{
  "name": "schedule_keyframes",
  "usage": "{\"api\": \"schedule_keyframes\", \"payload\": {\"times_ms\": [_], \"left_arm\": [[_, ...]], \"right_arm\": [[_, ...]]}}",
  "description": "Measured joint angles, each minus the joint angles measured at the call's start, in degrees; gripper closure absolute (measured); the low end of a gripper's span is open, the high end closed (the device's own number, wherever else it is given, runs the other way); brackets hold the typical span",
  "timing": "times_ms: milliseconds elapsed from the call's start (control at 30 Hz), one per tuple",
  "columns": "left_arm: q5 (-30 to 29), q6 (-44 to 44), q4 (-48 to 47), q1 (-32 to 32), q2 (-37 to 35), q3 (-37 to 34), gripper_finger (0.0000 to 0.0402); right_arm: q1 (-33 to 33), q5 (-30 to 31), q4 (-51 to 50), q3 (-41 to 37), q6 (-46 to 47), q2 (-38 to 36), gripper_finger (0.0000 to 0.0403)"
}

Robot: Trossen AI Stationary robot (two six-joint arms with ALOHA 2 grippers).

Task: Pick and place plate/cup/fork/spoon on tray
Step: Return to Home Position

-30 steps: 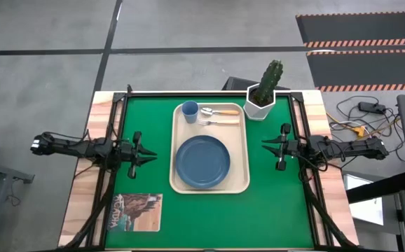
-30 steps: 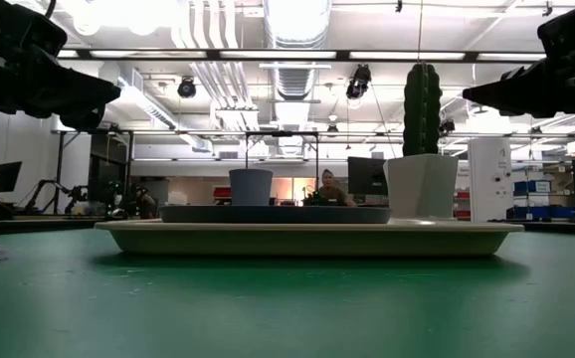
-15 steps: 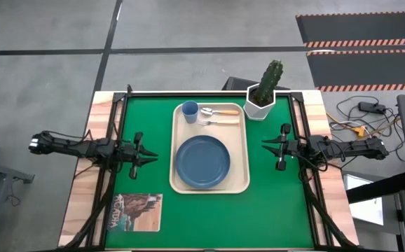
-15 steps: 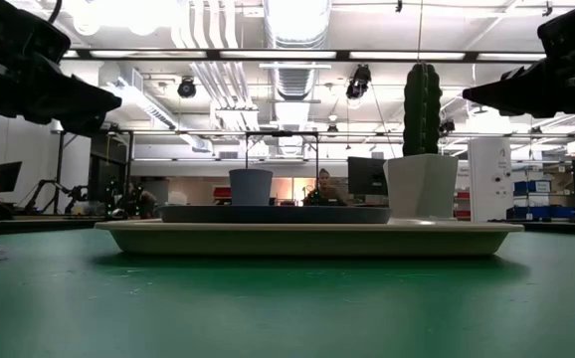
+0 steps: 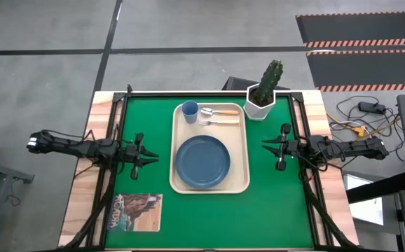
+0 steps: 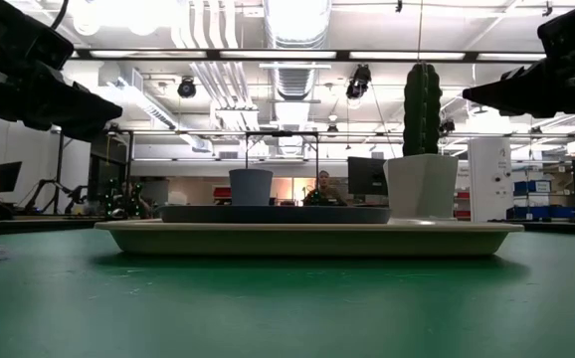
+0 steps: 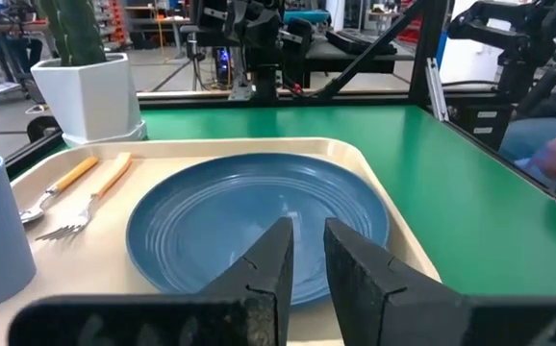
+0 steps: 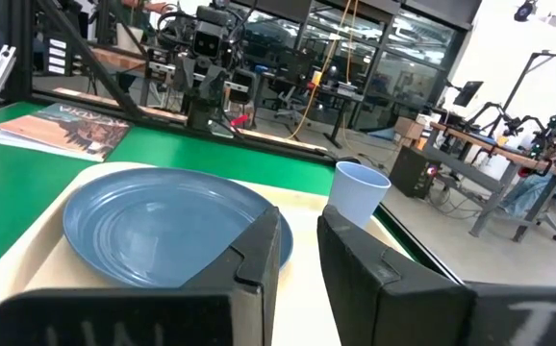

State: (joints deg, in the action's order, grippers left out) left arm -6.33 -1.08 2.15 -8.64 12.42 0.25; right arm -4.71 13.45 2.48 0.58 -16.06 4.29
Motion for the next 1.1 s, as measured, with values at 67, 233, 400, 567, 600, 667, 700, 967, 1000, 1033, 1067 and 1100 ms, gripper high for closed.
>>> {"api": "schedule_keyframes", "payload": {"times_ms": [67,233,400,567,600,667,700,967,1000,1033,1067,1100], "left_arm": [[0.0,0.0,0.0,0.0,0.4,0.0,0.0357],[0.0,0.0,0.0,0.0,1.2,0.0,0.0357],[0.0,0.0,0.0,0.0,2.0,0.0,0.0357],[0.0,0.0,0.0,0.0,2.7,0.0,0.0357],[0.0,0.0,0.0,0.0,2.8,0.0,0.0357],[0.0,0.0,0.0,0.0,3.2,0.0,0.0357],[0.0,0.0,0.0,0.0,3.4,0.0,0.0357],[0.0,0.0,0.0,0.0,4.7,0.0,0.0357],[0.0,0.0,0.0,0.0,4.8,0.0,0.0357],[0.0,0.0,0.0,0.0,4.9,0.0,0.0357],[0.0,0.0,0.0,0.0,5.1,0.0,0.0357],[0.0,0.0,0.0,0.0,5.3,0.0,0.0357]], "right_arm": [[0.0,0.0,0.0,0.0,0.0,0.0,0.0339],[0.0,0.0,0.0,0.0,0.0,0.0,0.0339],[0.0,0.0,0.0,0.0,0.0,0.0,0.0339],[0.0,0.0,0.0,0.0,0.0,0.0,0.0339],[0.0,0.0,0.0,0.0,0.0,0.0,0.0339],[0.0,0.0,0.0,0.0,0.0,0.0,0.0339],[0.0,0.0,0.0,0.0,0.0,0.0,0.0339],[0.0,0.0,0.0,0.0,0.0,0.0,0.0339],[0.0,0.0,0.0,0.0,0.0,0.0,0.0339],[0.0,0.0,0.0,0.0,0.0,0.0,0.0339],[0.0,0.0,0.0,0.0,0.0,0.0,0.0339],[0.0,0.0,0.0,0.0,0.0,0.0,0.0339]]}}
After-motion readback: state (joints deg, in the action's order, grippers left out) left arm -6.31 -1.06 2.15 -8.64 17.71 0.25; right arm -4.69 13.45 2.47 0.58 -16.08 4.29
